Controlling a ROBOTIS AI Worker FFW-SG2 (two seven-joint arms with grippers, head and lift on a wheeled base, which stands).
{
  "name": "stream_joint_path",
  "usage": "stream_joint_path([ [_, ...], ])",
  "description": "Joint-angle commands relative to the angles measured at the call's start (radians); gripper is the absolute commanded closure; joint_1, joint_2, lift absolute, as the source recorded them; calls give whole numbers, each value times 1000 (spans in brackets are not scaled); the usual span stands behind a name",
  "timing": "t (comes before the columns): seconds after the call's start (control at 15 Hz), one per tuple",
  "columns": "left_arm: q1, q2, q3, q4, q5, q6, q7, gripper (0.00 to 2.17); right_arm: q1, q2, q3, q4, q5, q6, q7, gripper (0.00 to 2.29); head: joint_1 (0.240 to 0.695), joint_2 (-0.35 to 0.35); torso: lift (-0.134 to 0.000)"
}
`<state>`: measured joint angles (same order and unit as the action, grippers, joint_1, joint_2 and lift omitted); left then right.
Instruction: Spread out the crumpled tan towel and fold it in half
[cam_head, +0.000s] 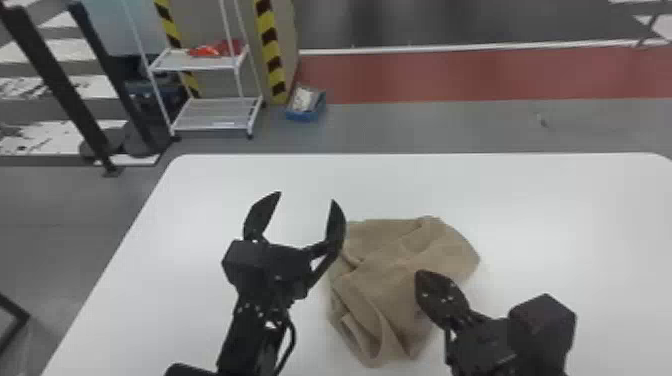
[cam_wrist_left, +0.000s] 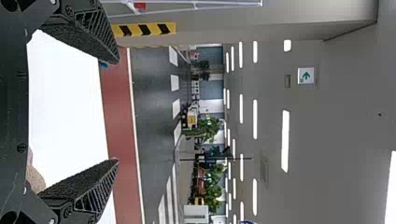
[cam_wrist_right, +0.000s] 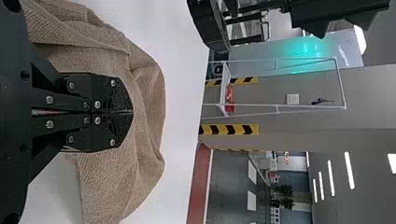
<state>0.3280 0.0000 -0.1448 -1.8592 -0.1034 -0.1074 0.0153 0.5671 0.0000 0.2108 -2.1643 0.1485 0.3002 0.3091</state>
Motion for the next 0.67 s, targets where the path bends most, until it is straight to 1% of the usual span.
stream_joint_path([
  [0.0,3,-3,1,0,-1,-1,0,137,-3,1,2,-9,-7,12,39,917,695,106,-124],
  [0.07,3,-3,2,0,-2,-1,0,137,-1,1,7,-11,-3,21,64,201,695,109,-124],
  [0.13,3,-3,5,0,-2,-1,0,137,-3,1,16,-11,2,58,71,83,695,121,-124],
  [0.2,5,-3,7,0,-1,-4,0,137,-7,1,21,-6,16,76,70,90,695,128,-124],
  [0.27,5,-3,8,0,-2,-7,0,137,-9,1,27,3,48,83,62,127,695,134,-124],
  [0.33,5,-3,8,0,-1,-7,0,137,-12,1,36,14,88,80,39,161,695,137,-124],
  [0.47,3,-3,8,2,-1,-7,0,137,-13,1,44,14,109,98,16,218,695,134,-124],
  [0.53,2,-3,7,2,-1,-7,0,137,-15,1,48,14,123,107,15,282,695,132,-124],
  [0.6,0,-3,5,3,-1,-7,0,137,-16,1,48,14,123,110,15,512,695,131,-124],
])
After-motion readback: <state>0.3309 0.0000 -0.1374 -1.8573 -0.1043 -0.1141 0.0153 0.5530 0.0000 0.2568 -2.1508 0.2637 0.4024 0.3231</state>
